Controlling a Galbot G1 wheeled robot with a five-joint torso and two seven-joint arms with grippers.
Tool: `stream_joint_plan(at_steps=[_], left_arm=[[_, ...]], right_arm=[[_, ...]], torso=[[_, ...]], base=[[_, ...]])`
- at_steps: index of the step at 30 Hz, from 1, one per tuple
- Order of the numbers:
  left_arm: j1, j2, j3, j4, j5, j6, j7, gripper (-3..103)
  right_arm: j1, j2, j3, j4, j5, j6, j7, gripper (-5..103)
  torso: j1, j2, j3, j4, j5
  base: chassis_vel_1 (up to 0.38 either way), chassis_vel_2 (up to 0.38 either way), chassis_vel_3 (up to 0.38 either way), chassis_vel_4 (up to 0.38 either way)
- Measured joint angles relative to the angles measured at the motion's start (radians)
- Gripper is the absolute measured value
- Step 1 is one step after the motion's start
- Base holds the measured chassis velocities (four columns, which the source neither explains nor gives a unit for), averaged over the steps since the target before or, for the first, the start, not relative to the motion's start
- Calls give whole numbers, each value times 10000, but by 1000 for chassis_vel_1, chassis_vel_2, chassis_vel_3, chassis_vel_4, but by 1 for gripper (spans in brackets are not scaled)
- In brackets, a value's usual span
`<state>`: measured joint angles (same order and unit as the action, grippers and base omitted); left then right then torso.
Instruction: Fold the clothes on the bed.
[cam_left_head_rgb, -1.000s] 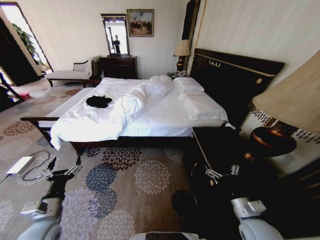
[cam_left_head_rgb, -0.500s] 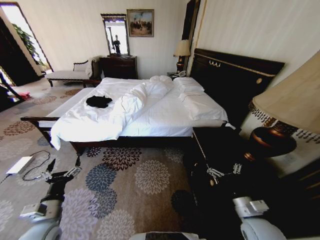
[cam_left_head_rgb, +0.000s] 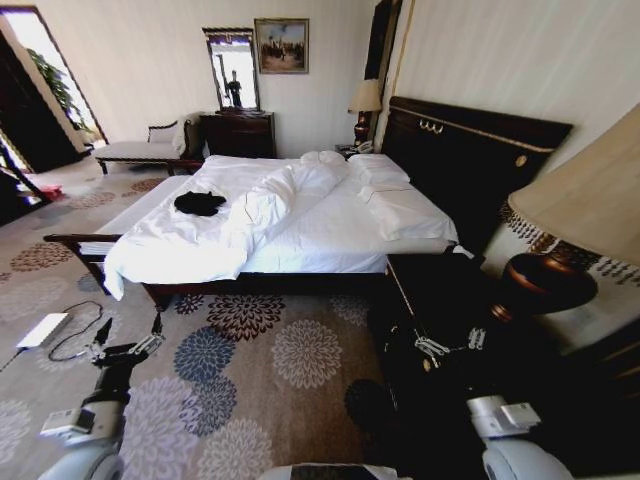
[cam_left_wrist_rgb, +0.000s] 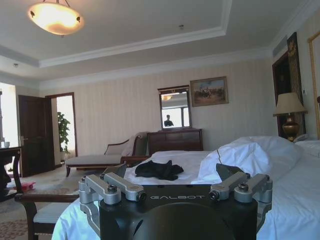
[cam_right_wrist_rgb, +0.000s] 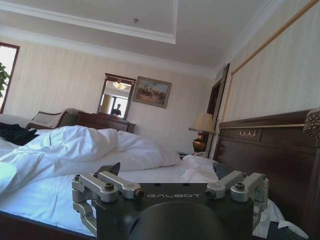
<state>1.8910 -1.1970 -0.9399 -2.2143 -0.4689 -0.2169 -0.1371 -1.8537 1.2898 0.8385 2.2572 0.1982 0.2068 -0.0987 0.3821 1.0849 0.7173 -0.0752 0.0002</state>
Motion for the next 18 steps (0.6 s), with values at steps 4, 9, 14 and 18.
stream_joint_plan(at_steps=[4,9,14,18], left_arm=[[51,-15,-8,-11,0,-34,7,100],[99,-48,-9,-36,19,-55,12,100],[114,-39,-12,-88,28,-58,14,100],[128,-60,-19,-97,30,-62,15,100]], right_arm=[[-8,7,6,16,-7,-1,-1,100],[-37,34,3,31,-42,-5,-11,100],[-36,64,-13,31,-71,-5,-15,100],[-44,101,-37,19,-141,-2,-12,100]], torso=[[0,0,0,0,-1],[-1,0,0,0,-4],[-1,0,-1,-2,-4],[0,0,0,0,-1]], base=[[201,184,-202,-189],[255,251,-258,-271],[277,294,-274,-299],[289,291,-271,-285]])
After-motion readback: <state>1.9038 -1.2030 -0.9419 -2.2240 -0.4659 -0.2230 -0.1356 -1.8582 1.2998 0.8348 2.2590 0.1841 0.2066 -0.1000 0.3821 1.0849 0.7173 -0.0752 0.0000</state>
